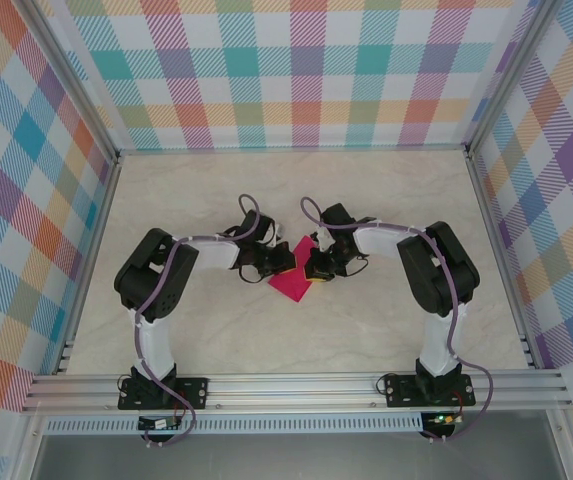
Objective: Fold a paper plane with a square sheet of paper (pick it up from the middle)
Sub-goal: Fold the triangle a second time at the center of the table.
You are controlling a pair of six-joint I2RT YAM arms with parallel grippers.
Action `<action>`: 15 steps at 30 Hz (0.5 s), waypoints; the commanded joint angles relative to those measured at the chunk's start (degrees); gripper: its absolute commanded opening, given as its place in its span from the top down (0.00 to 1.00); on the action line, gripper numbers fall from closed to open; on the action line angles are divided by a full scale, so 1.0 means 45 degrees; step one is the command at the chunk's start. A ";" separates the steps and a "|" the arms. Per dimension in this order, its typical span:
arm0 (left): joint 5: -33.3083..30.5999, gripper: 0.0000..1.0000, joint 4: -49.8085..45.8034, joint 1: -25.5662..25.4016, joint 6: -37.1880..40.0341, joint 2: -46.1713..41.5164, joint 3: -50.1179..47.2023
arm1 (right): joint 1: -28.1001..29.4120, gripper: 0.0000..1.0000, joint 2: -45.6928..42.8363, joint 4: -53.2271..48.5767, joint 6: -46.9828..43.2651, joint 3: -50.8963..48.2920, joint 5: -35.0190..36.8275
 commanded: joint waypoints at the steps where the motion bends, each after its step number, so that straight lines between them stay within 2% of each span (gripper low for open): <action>1: -0.1464 1.00 -0.0853 0.0094 0.0381 0.0276 0.0277 | -0.0002 0.90 0.1159 -0.1251 -0.0315 -0.0560 0.2019; 6: -0.3120 1.00 -0.1539 0.0530 -0.0051 0.0236 0.0521 | -0.0015 0.89 0.1198 -0.1405 -0.0343 -0.0541 0.2356; 12: -0.4205 1.00 -0.2827 0.0740 0.0411 0.0239 0.1421 | -0.0021 0.89 0.1199 -0.1379 -0.0321 -0.0579 0.2454; 15: -0.4056 1.00 -0.2827 0.1017 0.0520 -0.0019 0.1363 | -0.0010 0.89 0.1178 -0.1330 -0.0296 -0.0599 0.2447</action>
